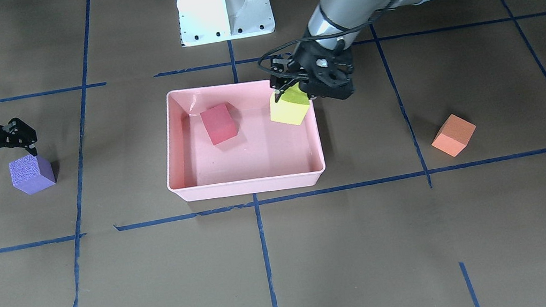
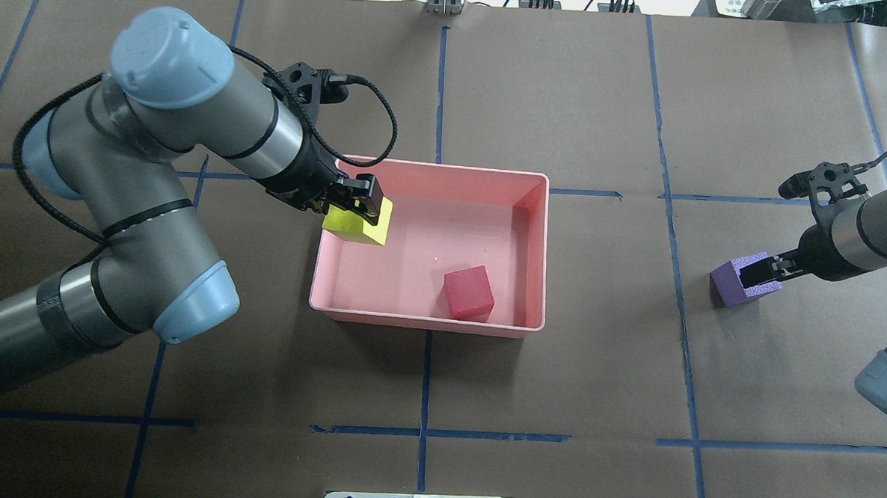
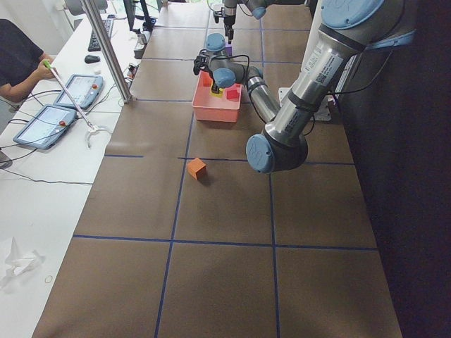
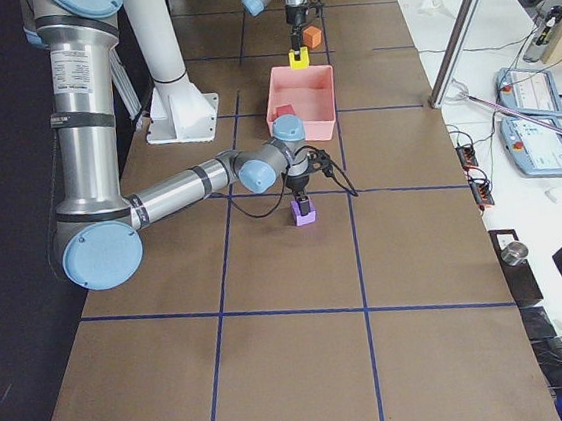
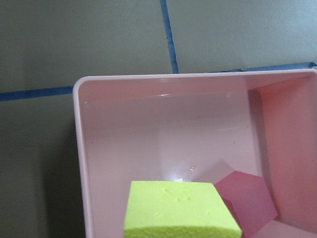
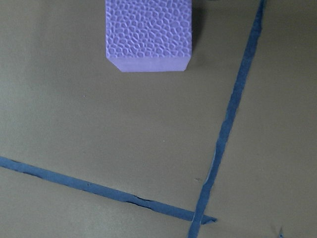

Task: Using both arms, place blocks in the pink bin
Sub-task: 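Lower yellow cube into bin with left gripper while right grasps purple cube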

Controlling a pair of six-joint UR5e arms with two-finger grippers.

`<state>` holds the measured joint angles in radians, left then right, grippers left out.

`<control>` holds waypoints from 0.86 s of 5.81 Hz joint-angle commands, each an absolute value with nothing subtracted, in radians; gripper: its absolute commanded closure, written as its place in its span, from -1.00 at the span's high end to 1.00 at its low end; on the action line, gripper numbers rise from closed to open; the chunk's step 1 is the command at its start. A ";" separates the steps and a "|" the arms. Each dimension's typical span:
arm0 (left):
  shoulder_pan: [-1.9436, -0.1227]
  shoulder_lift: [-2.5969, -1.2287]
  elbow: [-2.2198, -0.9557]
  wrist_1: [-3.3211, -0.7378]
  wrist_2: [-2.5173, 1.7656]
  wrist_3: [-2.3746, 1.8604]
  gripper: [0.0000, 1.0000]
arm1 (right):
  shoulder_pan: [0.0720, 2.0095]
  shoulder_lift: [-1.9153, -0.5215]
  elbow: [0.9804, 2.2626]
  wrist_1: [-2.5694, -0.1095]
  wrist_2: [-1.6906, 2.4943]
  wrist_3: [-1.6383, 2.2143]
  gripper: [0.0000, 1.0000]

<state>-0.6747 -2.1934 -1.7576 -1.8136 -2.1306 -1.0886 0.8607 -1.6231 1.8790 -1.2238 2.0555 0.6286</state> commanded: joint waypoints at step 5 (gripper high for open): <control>-0.496 -2.230 -1.644 -1.813 -1.967 -1.109 0.32 | 0.785 -1.543 1.747 -1.218 2.048 0.598 0.98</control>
<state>-0.5123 -2.2348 -1.6484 -1.8157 -1.9700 -1.1095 0.7897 -1.5465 1.7520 -1.2184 2.0482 0.6004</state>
